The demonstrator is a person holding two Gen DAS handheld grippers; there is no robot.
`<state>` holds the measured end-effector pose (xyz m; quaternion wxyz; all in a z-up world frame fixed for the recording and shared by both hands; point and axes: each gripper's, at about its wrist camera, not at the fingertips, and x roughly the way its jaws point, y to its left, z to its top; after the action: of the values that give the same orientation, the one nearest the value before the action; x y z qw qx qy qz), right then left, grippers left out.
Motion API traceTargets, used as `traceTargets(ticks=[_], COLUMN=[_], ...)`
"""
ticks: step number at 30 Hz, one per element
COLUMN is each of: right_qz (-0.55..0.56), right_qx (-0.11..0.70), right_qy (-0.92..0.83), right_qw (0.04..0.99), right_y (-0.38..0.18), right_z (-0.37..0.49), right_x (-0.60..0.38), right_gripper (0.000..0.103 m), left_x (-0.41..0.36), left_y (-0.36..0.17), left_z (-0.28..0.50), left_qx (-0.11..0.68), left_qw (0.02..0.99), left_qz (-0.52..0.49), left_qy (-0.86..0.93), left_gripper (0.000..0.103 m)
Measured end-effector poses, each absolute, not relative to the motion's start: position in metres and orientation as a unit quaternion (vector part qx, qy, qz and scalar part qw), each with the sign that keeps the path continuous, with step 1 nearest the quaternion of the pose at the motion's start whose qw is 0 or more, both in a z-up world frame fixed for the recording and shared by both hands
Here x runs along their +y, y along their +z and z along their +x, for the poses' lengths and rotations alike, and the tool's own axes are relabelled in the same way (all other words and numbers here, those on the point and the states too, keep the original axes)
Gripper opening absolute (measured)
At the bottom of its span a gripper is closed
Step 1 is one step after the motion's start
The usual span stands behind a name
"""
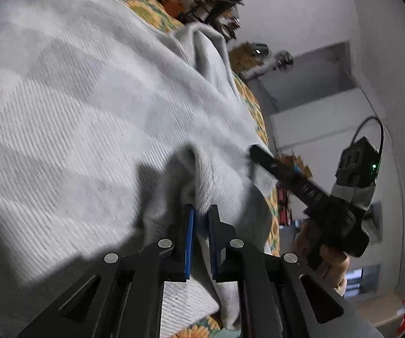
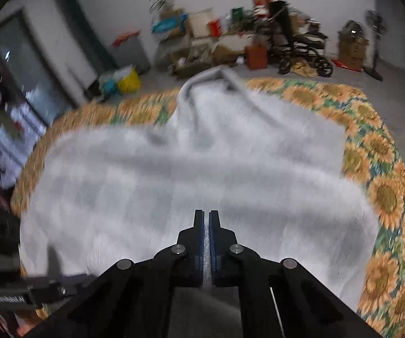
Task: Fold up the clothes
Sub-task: 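Carry the held sleeve over the sweater body with the right gripper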
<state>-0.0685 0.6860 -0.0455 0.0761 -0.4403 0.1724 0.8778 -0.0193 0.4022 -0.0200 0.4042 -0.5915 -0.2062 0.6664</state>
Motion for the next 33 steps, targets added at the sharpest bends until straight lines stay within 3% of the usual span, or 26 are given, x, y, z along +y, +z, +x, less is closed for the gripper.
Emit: traceTargets(ticks=[5,7,8,9,11,17,18,20,22,24,26,28,30,33], right_qz=[-0.451,-0.456,-0.456,-0.457,-0.456,-0.436,-0.437,-0.445,-0.455,-0.47,-0.48,-0.477,-0.462,-0.437], right_qx=[0.209,0.195,0.187,0.178,0.156,0.168,0.174,0.188,0.196,0.154,0.104,0.106,0.125,0.116], right_qy=[0.859,0.861,0.863,0.865,0.87,0.875,0.872,0.864,0.857,0.856,0.855,0.854,0.857,0.866], right_qw=[0.122,0.115,0.109,0.104,0.102,0.125,0.134,0.141,0.14,0.149,0.166,0.178,0.189,0.214], right_y=[-0.064,-0.066,-0.065,-0.064,-0.06,-0.05,-0.051,-0.061,-0.071,-0.083,-0.089,-0.085,-0.074,-0.051], right_z=[-0.093,-0.087,-0.082,-0.077,-0.059,0.029,0.045,0.064,0.073,0.068,0.06,0.055,0.056,0.06], right_x=[0.71,0.695,0.686,0.676,0.657,0.625,0.623,0.613,0.601,0.581,0.566,0.565,0.573,0.581], right_gripper=[0.002,0.018,0.029,0.047,0.048,0.074,0.076,0.078,0.083,0.086,0.079,0.037,0.017,0.015], left_x=[0.396,0.392,0.39,0.39,0.39,0.373,0.37,0.362,0.355,0.344,0.339,0.326,0.311,0.285], left_y=[-0.031,-0.039,-0.042,-0.043,-0.043,-0.043,-0.041,-0.036,-0.033,-0.026,-0.019,-0.014,-0.012,-0.009], left_z=[-0.039,-0.042,-0.042,-0.043,-0.046,-0.043,-0.042,-0.039,-0.037,-0.032,-0.031,-0.027,-0.028,-0.025], left_qx=[-0.173,-0.163,-0.157,-0.154,-0.149,-0.173,-0.174,-0.178,-0.191,-0.207,-0.216,-0.22,-0.232,-0.263], left_qw=[0.353,0.343,0.341,0.341,0.343,0.346,0.342,0.337,0.345,0.349,0.349,0.341,0.33,0.317], left_qz=[-0.592,-0.594,-0.593,-0.592,-0.589,-0.585,-0.584,-0.582,-0.582,-0.578,-0.572,-0.564,-0.56,-0.558], left_qy=[0.704,0.709,0.712,0.714,0.717,0.712,0.715,0.719,0.711,0.708,0.71,0.719,0.723,0.72], left_gripper=[0.009,0.008,0.006,0.005,0.005,0.006,0.011,0.031,0.059,0.064,0.064,0.064,0.064,0.064])
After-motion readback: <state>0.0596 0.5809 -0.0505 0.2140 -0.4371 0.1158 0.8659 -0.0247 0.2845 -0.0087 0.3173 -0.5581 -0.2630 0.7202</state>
